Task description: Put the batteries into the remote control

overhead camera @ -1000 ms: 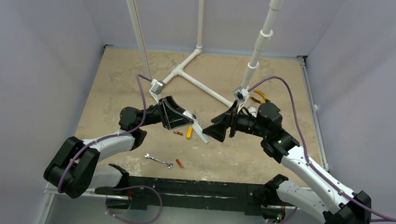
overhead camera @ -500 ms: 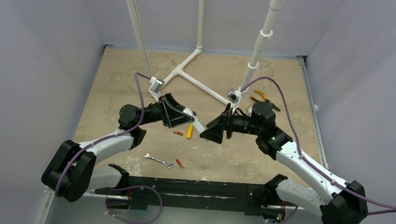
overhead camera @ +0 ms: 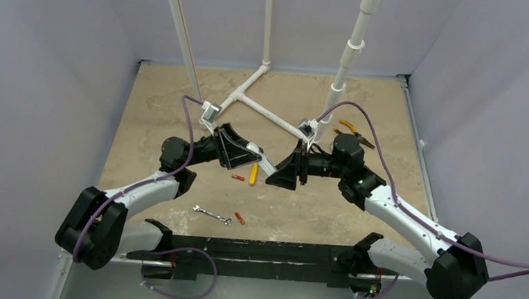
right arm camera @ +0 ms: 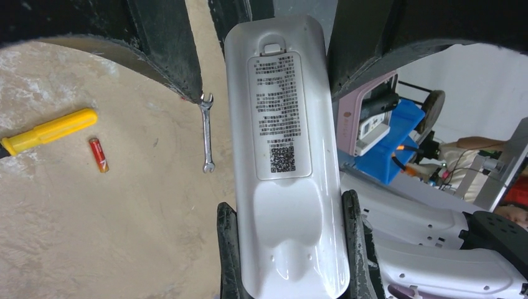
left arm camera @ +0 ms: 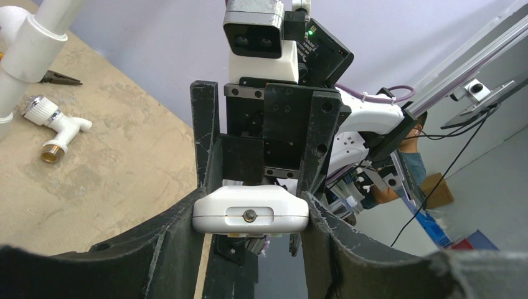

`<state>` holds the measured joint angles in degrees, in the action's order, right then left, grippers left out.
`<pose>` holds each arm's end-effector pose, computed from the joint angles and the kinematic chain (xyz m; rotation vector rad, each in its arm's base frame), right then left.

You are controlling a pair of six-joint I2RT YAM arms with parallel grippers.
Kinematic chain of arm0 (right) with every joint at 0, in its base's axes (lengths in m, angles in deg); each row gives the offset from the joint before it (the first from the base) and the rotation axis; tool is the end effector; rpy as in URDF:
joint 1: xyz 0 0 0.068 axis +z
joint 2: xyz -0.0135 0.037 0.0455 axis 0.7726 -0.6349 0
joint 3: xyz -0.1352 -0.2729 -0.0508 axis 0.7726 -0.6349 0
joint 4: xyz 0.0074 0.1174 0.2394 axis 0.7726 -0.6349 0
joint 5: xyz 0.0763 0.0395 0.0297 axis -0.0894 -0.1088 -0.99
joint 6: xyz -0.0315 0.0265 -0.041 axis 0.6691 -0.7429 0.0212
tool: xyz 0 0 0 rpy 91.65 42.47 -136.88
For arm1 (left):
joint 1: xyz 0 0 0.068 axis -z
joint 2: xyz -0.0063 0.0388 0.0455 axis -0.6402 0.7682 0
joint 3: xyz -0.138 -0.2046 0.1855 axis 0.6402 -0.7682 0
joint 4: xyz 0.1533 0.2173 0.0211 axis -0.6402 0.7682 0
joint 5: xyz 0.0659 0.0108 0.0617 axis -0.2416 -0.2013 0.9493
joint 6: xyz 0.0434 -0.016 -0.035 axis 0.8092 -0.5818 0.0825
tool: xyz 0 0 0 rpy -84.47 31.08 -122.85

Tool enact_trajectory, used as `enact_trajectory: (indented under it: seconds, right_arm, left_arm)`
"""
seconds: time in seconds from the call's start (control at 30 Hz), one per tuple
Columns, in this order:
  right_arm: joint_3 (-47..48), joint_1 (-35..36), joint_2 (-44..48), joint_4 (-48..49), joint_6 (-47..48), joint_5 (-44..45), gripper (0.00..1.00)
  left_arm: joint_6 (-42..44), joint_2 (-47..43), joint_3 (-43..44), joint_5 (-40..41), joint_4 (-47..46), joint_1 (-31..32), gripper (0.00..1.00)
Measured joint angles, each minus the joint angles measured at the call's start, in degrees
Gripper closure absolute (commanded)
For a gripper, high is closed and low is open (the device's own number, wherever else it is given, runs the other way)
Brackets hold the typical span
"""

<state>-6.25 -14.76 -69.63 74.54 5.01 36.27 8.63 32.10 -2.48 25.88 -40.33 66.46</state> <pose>0.1664 0.1566 0.3229 -0.6726 1.8445 1.5322 0.1949 -0.1329 0.3095 0.3895 1.5155 -1.8467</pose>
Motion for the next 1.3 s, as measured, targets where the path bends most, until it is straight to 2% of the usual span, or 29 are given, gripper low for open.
enact_trajectory:
  seconds: [0.07, 0.23, 0.3, 0.4, 0.43, 0.47, 0.53, 0.73, 0.93, 1.07, 1.17, 1.3]
  right_arm:
    - [0.0, 0.0, -0.4, 0.4, -0.3, -0.6, 0.44]
    - [0.0, 0.0, -0.9, 1.7, -0.5, -2.1, 0.74]
    - [0.0, 0.0, -1.1, 1.7, -0.1, -2.2, 0.88]
    - [0.0, -0.1, -1.8, 1.6, 0.3, -2.3, 1.00]
    - [0.1, -0.2, -2.1, 1.6, 0.5, -2.3, 1.00]
    - [0.2, -0.3, -2.3, 1.3, 0.8, -2.4, 1.00]
    - [0.9, -0.3, -2.6, 0.9, 1.8, -2.3, 1.00]
    - [2.1, 0.2, -1.7, 0.3, 6.6, 1.2, 1.00]
    - [2.1, 0.1, 0.5, -2.4, 10.2, 7.5, 1.00]
    - [2.1, 0.7, 0.7, -5.4, 13.9, 14.0, 1.00]
    - [2.2, 4.9, 0.7, -7.9, 19.5, 23.6, 1.00]
    - [2.2, 11.2, 0.7, -8.2, 25.2, 32.6, 1.00]
  left_arm:
    - [0.1, 0.0, 0.0, 0.1, 0.3, 0.1, 1.00]
    - [0.3, 0.0, 0.1, 0.4, 1.6, 0.1, 0.98]
    - [0.4, 0.0, 0.2, 0.5, 2.1, 0.1, 0.88]
    - [0.8, -0.1, 0.9, 0.5, 4.7, 0.1, 0.67]
    - [1.3, -0.3, 1.6, 0.4, 6.8, 0.1, 0.60]
    - [1.9, -0.6, 2.4, 0.4, 8.9, 0.1, 0.49]
    - [4.2, -2.5, 4.8, 0.6, 16.1, 0.1, 0.37]
    - [12.3, -11.7, 12.2, 8.3, 39.8, 0.4, 0.16]
    - [14.6, -16.2, 15.5, 14.2, 51.1, 0.4, 0.07]
    - [13.6, -16.3, 21.0, 20.7, 63.9, 0.4, 0.04]
    - [13.4, -16.3, 27.8, 28.0, 75.0, 0.4, 0.01]
    - [13.5, -18.1, 33.1, 34.5, 82.6, 0.4, 0.00]
